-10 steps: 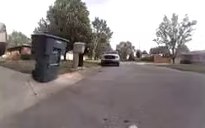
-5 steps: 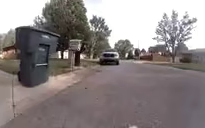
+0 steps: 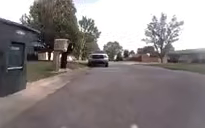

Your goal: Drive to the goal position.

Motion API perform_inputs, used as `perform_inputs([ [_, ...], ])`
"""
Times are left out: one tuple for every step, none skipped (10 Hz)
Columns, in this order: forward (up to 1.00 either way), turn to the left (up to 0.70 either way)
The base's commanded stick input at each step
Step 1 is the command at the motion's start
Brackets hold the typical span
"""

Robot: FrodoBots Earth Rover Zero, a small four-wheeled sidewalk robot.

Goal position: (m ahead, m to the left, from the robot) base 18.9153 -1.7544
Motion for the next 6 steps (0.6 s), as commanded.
perform_inputs([
  [0.98,0.0],
  [0.98,0.0],
  [0.98,0.0],
  [0.98,0.0],
  [0.98,0.0],
  [0.98,0.0],
])
